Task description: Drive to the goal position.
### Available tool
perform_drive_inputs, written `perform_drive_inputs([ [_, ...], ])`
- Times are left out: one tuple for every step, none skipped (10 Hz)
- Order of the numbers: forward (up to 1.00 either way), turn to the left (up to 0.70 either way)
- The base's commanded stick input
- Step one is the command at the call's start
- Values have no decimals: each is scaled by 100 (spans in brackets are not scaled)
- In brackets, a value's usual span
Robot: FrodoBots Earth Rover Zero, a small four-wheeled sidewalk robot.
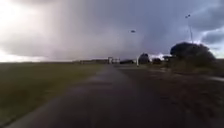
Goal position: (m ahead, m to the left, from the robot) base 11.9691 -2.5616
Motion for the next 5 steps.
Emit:
perform_drive_inputs([
  [70, 0],
  [70, 0],
  [70, 0],
  [70, 0],
  [70, 0],
])
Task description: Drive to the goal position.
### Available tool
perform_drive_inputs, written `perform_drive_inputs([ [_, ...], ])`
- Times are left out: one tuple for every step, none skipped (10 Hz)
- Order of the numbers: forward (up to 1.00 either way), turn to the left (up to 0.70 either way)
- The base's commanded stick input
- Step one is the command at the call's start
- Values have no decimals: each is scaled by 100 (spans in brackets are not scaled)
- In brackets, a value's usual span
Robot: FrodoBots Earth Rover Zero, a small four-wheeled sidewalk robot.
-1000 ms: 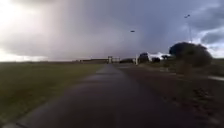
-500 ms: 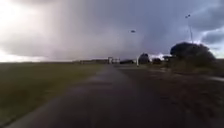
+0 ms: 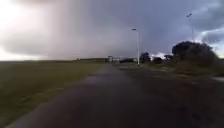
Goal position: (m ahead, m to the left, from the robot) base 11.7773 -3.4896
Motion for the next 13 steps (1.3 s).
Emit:
perform_drive_inputs([
  [70, 0],
  [70, 0],
  [70, 0],
  [70, 0],
  [70, 0],
  [70, 0],
  [70, 0],
  [70, 0],
  [70, 0],
  [70, 0],
  [70, 0],
  [70, 0],
  [70, 0],
])
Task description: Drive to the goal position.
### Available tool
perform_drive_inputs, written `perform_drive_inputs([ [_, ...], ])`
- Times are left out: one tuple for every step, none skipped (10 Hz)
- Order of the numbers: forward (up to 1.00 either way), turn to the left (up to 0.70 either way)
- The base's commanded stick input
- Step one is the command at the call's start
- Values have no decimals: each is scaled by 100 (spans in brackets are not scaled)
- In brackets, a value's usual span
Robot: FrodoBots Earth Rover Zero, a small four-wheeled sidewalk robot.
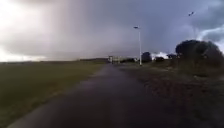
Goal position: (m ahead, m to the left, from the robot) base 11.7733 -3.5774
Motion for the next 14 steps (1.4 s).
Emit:
perform_drive_inputs([
  [70, 0],
  [70, -2],
  [70, -12],
  [70, -6],
  [70, 0],
  [70, 0],
  [70, 0],
  [70, 0],
  [70, 0],
  [70, 0],
  [70, 0],
  [70, 0],
  [70, 0],
  [70, 0],
])
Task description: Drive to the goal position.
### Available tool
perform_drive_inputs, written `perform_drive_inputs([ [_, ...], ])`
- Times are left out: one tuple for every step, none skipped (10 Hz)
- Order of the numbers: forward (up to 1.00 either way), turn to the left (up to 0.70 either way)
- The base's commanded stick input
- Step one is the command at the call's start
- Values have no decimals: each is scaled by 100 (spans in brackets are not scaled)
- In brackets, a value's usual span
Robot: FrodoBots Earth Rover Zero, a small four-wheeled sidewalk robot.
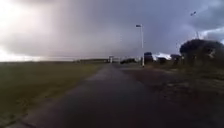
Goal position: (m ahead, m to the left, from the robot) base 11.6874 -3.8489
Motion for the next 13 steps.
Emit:
perform_drive_inputs([
  [70, 0],
  [70, 0],
  [70, 0],
  [70, 0],
  [70, 0],
  [70, 0],
  [70, 0],
  [70, 0],
  [70, 0],
  [70, 0],
  [70, 0],
  [70, 0],
  [70, 0],
])
